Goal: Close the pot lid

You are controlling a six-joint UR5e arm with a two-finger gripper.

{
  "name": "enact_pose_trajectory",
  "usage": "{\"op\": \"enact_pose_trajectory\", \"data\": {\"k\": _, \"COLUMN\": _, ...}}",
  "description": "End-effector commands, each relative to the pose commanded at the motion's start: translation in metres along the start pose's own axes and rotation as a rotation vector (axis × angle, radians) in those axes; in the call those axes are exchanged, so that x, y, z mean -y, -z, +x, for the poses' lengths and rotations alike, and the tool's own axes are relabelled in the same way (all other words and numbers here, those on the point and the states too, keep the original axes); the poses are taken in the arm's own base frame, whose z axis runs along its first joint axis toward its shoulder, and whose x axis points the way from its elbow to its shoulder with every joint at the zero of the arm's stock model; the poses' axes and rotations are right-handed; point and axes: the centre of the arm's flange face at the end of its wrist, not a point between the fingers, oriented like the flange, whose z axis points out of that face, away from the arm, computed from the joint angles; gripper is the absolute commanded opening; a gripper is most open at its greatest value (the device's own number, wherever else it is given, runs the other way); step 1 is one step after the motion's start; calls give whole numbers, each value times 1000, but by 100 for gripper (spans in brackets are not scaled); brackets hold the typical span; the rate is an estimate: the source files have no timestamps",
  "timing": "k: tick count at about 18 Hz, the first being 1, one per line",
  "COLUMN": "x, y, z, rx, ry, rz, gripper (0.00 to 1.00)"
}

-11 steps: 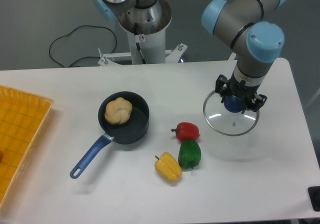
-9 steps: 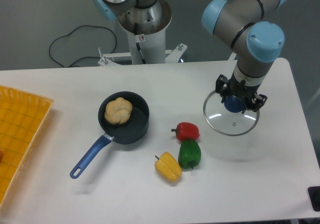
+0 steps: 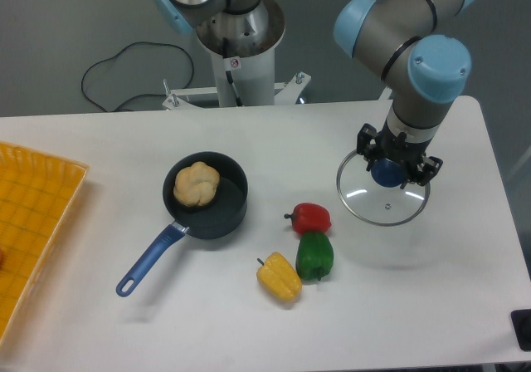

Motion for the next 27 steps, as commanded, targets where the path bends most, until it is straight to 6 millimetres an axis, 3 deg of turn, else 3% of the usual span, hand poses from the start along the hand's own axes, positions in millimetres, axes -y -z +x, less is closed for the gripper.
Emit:
{"op": "enact_pose_trajectory", "data": {"k": 6, "x": 27, "y": 9, "z": 52, "rx": 5, "ry": -38, "rz": 6, "gripper": 55}}
{"op": "enact_pose_trajectory", "data": {"k": 10, "x": 56, "y": 15, "z": 92, "rx": 13, "ry": -57, "rz": 6, "gripper": 55}}
{"op": "enact_pose_trajectory", "data": {"k": 13, "x": 82, "y": 9, "z": 134, "rx": 8, "ry": -60, "rz": -2, "gripper": 55}}
{"op": "enact_pose_trajectory", "data": {"k": 17, "x": 109, "y": 16, "z": 185, "rx": 21, "ry": -118, "rz": 2, "gripper": 55}}
{"op": "enact_pose_trajectory", "data": {"k": 22, "x": 121, "y": 8, "z": 225, "rx": 25, "ry": -147, "rz": -25, "gripper": 55}}
{"op": "enact_pose_trajectory", "data": {"k": 27, "x": 126, "y": -13, "z": 248, "rx": -2, "ry": -167, "rz": -49, "gripper": 55}}
